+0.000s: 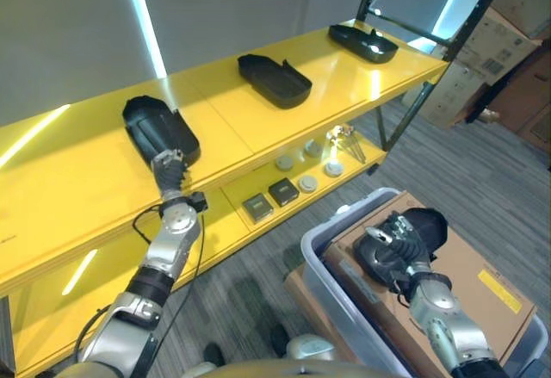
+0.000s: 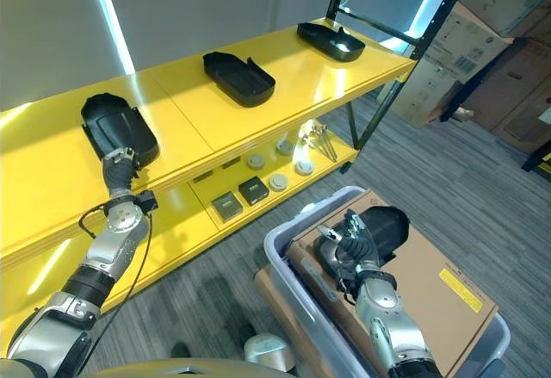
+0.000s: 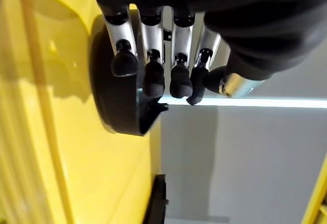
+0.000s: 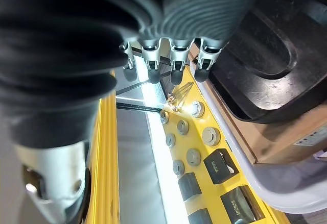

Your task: Move parts from the plastic box to the shelf.

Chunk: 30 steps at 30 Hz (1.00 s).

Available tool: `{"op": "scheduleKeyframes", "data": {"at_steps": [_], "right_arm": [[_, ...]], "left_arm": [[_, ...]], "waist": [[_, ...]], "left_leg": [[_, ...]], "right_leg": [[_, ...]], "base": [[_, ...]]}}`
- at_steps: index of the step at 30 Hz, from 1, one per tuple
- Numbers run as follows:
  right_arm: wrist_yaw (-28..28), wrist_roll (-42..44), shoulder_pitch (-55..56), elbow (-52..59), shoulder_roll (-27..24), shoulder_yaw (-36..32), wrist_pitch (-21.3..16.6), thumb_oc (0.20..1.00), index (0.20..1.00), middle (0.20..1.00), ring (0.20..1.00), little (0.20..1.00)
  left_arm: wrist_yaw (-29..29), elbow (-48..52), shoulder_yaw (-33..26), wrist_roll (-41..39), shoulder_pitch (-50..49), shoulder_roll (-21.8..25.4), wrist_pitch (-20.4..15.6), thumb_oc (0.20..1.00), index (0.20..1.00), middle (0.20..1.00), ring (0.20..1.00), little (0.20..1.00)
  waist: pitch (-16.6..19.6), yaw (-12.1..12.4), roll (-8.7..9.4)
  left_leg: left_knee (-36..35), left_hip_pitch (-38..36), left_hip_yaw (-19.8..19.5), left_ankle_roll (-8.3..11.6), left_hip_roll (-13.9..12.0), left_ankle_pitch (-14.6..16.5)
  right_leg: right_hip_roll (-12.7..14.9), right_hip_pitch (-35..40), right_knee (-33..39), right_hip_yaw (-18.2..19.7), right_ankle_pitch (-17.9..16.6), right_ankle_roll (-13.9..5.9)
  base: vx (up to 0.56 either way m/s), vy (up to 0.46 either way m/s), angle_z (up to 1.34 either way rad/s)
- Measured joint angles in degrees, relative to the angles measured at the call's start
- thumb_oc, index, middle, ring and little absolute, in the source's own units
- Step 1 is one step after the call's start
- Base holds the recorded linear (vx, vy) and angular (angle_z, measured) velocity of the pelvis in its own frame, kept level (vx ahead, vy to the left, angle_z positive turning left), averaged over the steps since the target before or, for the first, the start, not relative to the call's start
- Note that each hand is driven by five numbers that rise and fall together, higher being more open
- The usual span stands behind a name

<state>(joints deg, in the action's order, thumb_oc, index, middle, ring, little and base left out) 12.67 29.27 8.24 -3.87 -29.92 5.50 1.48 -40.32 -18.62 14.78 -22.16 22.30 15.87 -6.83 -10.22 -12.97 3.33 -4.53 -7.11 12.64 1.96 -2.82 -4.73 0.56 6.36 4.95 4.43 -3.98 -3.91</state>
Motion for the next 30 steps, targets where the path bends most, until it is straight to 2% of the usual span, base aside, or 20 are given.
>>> {"op": "scheduleKeyframes", "data": {"at_steps": [12,22,30], "right_arm": [[0.1,0.0,-0.7,0.0,0.0,0.0,0.0,1.0,1.0,1.0,1.0,1.0],[0.0,-0.4,-0.9,0.0,0.0,0.0,0.0,1.0,1.0,1.0,1.0,1.0],[0.0,-0.4,-2.0,0.0,-0.1,0.0,0.0,1.0,1.0,1.0,1.0,1.0]], "left_arm": [[0.7,2.0,0.0,-0.1,0.0,0.0,2.7,0.2,0.2,0.2,0.2,0.2],[-0.9,-7.0,0.0,-0.2,0.0,-0.1,3.9,0.2,0.2,0.2,0.2,0.2],[-0.9,-9.7,0.0,-0.2,0.3,-0.2,3.8,0.2,0.2,0.2,0.2,0.2]], "waist": [[-0.5,0.0,-0.41],[-0.5,-0.2,-0.42],[-0.5,-0.2,-0.38]], "left_leg": [[0.0,0.0,0.0,0.0,0.0,0.0],[0.0,-0.5,0.0,0.33,0.0,0.3],[0.0,-0.9,0.1,0.32,0.0,0.3]], "right_leg": [[0.0,0.0,0.0,0.0,0.1,0.02],[0.0,0.4,0.0,0.0,0.1,0.03],[0.0,0.8,0.0,0.1,0.1,0.02]], "base": [[0.0,0.0,0.0],[0.0,0.0,0.0],[0.0,0.0,0.0]]}}
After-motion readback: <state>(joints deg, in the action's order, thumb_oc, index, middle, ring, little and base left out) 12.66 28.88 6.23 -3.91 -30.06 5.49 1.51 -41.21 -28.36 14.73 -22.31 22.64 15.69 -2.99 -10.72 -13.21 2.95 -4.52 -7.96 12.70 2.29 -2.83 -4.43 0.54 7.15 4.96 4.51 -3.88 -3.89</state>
